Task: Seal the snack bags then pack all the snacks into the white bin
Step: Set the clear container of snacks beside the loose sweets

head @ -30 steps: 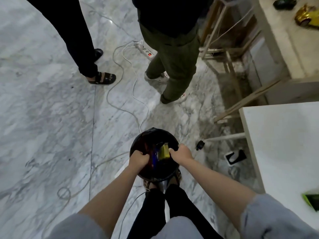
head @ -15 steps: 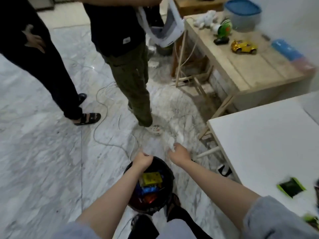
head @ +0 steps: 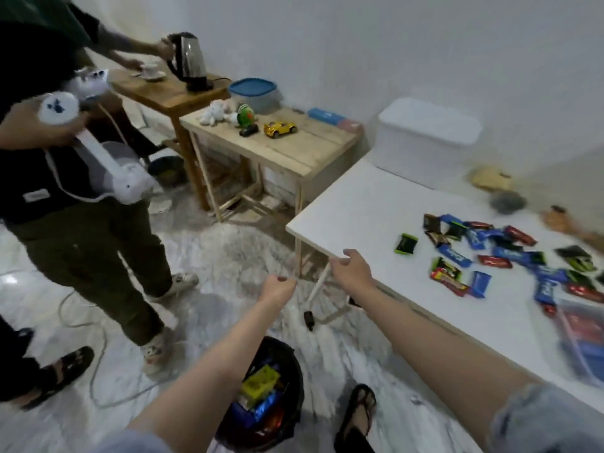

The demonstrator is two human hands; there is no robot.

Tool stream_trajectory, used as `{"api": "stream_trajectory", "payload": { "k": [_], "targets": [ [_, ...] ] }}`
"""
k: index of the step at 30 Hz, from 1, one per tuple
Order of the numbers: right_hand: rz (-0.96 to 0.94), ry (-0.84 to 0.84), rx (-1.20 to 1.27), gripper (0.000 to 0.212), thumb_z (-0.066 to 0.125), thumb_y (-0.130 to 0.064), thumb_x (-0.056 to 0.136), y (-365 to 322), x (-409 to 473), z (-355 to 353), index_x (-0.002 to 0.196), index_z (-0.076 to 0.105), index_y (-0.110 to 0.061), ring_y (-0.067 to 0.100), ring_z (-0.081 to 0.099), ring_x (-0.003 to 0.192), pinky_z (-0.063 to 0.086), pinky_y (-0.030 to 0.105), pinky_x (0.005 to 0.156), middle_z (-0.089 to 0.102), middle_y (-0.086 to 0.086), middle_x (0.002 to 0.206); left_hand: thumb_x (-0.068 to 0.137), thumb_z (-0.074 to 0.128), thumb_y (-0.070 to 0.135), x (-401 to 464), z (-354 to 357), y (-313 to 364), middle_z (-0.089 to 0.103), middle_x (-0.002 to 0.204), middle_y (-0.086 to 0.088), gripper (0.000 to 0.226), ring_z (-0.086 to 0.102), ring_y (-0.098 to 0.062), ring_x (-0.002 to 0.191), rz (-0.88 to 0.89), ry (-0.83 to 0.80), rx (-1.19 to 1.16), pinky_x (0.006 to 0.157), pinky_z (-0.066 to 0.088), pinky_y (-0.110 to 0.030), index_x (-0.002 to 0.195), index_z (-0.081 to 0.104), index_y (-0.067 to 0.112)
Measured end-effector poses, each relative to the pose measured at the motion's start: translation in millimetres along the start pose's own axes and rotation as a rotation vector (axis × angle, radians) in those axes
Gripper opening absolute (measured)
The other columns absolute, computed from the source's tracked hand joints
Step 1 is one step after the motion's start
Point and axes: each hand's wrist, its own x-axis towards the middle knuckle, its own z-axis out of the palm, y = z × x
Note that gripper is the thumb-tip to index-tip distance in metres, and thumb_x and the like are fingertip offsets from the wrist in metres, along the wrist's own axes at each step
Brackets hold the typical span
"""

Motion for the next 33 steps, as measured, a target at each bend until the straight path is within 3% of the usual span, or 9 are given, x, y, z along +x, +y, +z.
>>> {"api": "stream_trajectory", "payload": {
  "k": [4, 8, 10, 14, 16, 20, 25, 29, 33],
  "targets": [
    [0.097, 0.185, 0.118, 0.056, 0.052, -0.038, 0.094, 44.5, -34.3, -68.9, 0.141, 0.036, -0.012, 0.024, 0.054, 0.116, 0.040, 0.026, 0.085, 0.052, 0.011, 0.136, 0.095, 0.052, 0.025, -32.8, 59.3, 22.9, 0.049, 0.082, -0.002, 0.013, 0.048, -0.014, 0.073, 0.075, -0.147, 0.114, 0.074, 0.037, -0.027, 0.093, 0.052, 0.012],
    [0.195, 0.341, 0.163, 0.055, 0.052, -0.038, 0.094, 85.2, -59.5, -136.4, 0.140, 0.038, -0.011, 0.027, 0.052, 0.121, 0.041, 0.033, 0.097, 0.054, 0.011, 0.136, 0.093, 0.053, 0.020, -54.2, 123.4, 48.6, 0.051, 0.054, 0.002, 0.032, 0.041, -0.011, 0.059, 0.177, -0.219, 0.186, 0.068, 0.035, -0.027, 0.063, 0.043, 0.019],
    [0.224, 0.412, 0.173, 0.052, 0.052, -0.036, 0.094, 103.0, -68.3, -169.0, 0.137, 0.041, -0.011, 0.028, 0.053, 0.119, 0.041, 0.032, 0.095, 0.056, 0.011, 0.133, 0.093, 0.054, 0.022, -63.8, 156.1, 62.7, 0.063, 0.056, 0.006, 0.021, 0.050, -0.015, 0.068, 0.196, -0.258, 0.191, 0.069, 0.038, -0.026, 0.075, 0.055, 0.011],
    [0.279, 0.539, 0.219, 0.051, 0.054, -0.035, 0.093, 142.5, -81.4, -228.7, 0.137, 0.041, -0.013, 0.027, 0.055, 0.117, 0.042, 0.032, 0.096, 0.058, 0.013, 0.130, 0.089, 0.058, 0.030, -79.6, 226.6, 89.5, 0.059, 0.114, -0.008, 0.036, 0.056, -0.026, 0.106, 0.234, -0.313, 0.259, 0.084, 0.042, -0.029, 0.116, 0.056, 0.006],
    [0.305, 0.583, 0.222, 0.050, 0.054, -0.034, 0.093, 161.7, -86.0, -258.1, 0.137, 0.041, -0.013, 0.026, 0.054, 0.118, 0.041, 0.034, 0.099, 0.057, 0.012, 0.130, 0.090, 0.057, 0.028, -89.2, 265.2, 101.5, 0.060, 0.111, -0.008, 0.032, 0.056, -0.026, 0.105, 0.245, -0.364, 0.281, 0.087, 0.042, -0.030, 0.111, 0.059, 0.004],
    [0.306, 0.660, 0.149, 0.040, 0.049, -0.027, 0.096, 203.6, -90.7, -318.8, 0.130, 0.047, -0.007, 0.029, 0.055, 0.114, 0.041, 0.033, 0.092, 0.059, 0.013, 0.123, 0.091, 0.055, 0.021, -108.7, 346.3, 116.4, 0.046, 0.079, -0.006, 0.020, 0.044, -0.019, 0.070, 0.267, -0.457, 0.307, 0.072, 0.034, -0.029, 0.074, 0.047, 0.015],
    [0.372, 0.687, 0.182, 0.038, 0.050, -0.026, 0.096, 257.3, -80.6, -390.4, 0.128, 0.049, -0.007, 0.028, 0.059, 0.107, 0.044, 0.028, 0.082, 0.061, 0.016, 0.122, 0.091, 0.056, 0.026, -126.7, 436.5, 128.7, 0.054, 0.102, -0.006, 0.020, 0.050, -0.020, 0.091, 0.265, -0.505, 0.318, 0.078, 0.039, -0.028, 0.103, 0.055, 0.010],
    [0.358, 0.686, 0.188, 0.044, 0.053, -0.028, 0.095, 282.0, -66.3, -432.3, 0.133, 0.045, -0.007, 0.030, 0.055, 0.117, 0.042, 0.034, 0.097, 0.058, 0.016, 0.128, 0.092, 0.054, 0.021, -130.3, 487.1, 143.3, 0.050, 0.078, -0.002, 0.019, 0.044, -0.015, 0.070, 0.266, -0.500, 0.327, 0.066, 0.037, -0.029, 0.073, 0.050, 0.018],
    [0.353, 0.690, 0.189, 0.040, 0.052, -0.032, 0.094, 298.3, -35.7, -462.5, 0.129, 0.047, -0.013, 0.028, 0.058, 0.112, 0.045, 0.037, 0.098, 0.064, 0.013, 0.123, 0.088, 0.056, 0.020, -117.4, 518.1, 161.8, 0.054, 0.088, -0.003, 0.006, 0.047, -0.015, 0.076, 0.266, -0.480, 0.314, 0.060, 0.038, -0.026, 0.088, 0.056, 0.014]
  ]
}}
